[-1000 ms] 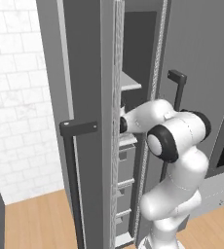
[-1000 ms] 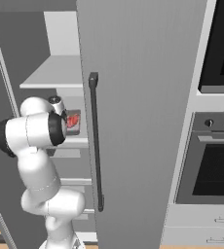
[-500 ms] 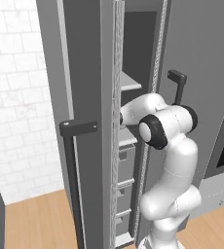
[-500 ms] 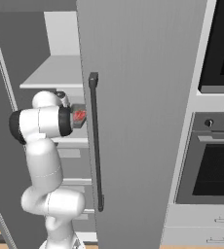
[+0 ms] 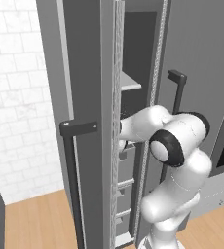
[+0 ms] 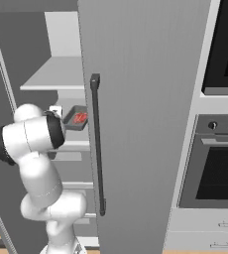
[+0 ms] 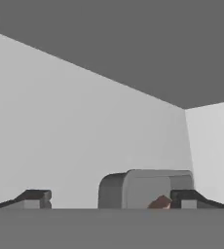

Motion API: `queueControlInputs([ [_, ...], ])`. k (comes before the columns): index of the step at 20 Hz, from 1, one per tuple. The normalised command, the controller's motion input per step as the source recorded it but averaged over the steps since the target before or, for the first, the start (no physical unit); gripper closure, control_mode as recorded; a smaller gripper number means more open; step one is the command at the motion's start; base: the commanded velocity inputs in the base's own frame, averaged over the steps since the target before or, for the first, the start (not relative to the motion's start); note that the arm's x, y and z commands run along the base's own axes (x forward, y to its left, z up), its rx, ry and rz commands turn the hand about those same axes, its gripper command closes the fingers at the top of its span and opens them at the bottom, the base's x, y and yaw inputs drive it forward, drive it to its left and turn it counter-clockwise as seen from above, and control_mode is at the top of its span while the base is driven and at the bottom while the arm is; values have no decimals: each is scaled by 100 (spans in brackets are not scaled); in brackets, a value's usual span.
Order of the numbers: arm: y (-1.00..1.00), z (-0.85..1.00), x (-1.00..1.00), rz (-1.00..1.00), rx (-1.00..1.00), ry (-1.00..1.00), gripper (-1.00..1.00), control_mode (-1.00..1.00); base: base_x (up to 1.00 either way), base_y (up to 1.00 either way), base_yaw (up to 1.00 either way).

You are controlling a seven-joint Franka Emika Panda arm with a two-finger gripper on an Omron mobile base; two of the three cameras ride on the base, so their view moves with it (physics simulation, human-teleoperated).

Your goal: Take the meat container that has the steak and place it on the second highest rack of the freezer. Then take the vegetable container that has the potato and cucumber and place it on the highest rack of the freezer.

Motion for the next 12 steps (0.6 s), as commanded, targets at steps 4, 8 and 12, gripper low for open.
queueControlInputs([
  [4,-64,68,-74,-3,12,-35,-100,-100,0,0,0],
  [8,-90,57,-21,0,-8,-4,-100,-100,0,0,0],
  [12,-100,2,-63,-1,-12,-11,-100,-100,0,0,0],
])
